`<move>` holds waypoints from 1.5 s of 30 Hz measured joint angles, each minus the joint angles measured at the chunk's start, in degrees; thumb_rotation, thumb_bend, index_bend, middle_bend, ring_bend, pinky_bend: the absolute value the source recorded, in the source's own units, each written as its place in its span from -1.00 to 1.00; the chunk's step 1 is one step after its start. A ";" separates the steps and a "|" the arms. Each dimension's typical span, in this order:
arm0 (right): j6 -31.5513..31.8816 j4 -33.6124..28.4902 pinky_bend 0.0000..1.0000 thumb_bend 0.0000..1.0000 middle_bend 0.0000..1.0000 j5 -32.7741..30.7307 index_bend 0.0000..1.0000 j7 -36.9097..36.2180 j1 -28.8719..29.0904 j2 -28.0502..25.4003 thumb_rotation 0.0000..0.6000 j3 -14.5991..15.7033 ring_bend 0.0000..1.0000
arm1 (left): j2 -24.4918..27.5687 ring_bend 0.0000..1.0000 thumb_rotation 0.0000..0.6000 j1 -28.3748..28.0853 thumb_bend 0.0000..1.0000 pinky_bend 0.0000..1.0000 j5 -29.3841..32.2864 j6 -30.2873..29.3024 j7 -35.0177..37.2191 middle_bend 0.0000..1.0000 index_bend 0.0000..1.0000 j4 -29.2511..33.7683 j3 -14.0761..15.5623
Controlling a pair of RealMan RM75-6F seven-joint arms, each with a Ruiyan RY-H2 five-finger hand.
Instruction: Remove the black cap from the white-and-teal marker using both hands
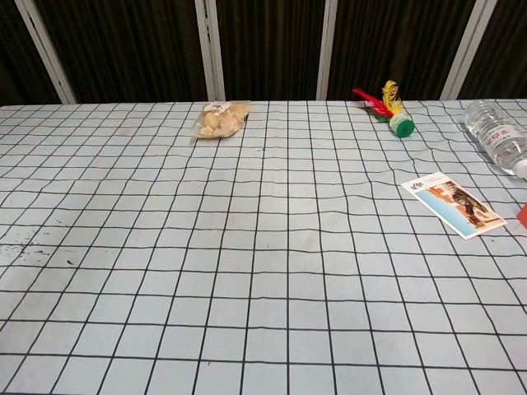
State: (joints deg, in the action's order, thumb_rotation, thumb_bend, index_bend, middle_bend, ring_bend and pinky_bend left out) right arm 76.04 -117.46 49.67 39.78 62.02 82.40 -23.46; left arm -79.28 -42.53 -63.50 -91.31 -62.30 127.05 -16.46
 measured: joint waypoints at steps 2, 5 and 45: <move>0.11 0.07 -0.76 0.22 0.41 0.18 0.56 -0.18 -0.25 -0.08 1.00 0.11 0.08 | 0.06 -1.00 1.00 0.11 0.02 -1.00 0.03 -0.07 -0.10 -0.16 0.14 -0.01 0.06; 0.27 0.07 -0.76 0.22 0.41 0.42 0.56 -0.58 -0.67 -0.27 1.00 0.23 0.08 | 0.20 -1.00 1.00 0.34 0.02 -1.00 0.05 -0.20 -0.04 -0.16 0.14 0.02 0.12; 3.08 6.44 -0.75 0.25 0.44 14.83 0.61 -21.12 -14.53 1.04 1.00 9.62 0.09 | 5.58 -1.00 1.00 13.52 0.01 -1.00 -11.05 -3.22 32.95 -0.16 0.14 -14.00 5.41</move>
State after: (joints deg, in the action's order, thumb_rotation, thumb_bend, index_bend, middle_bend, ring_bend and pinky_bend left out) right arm 79.12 -111.02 64.50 18.66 47.49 83.44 -13.84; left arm -73.70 -29.00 -74.55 -94.53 -29.35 113.05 -11.05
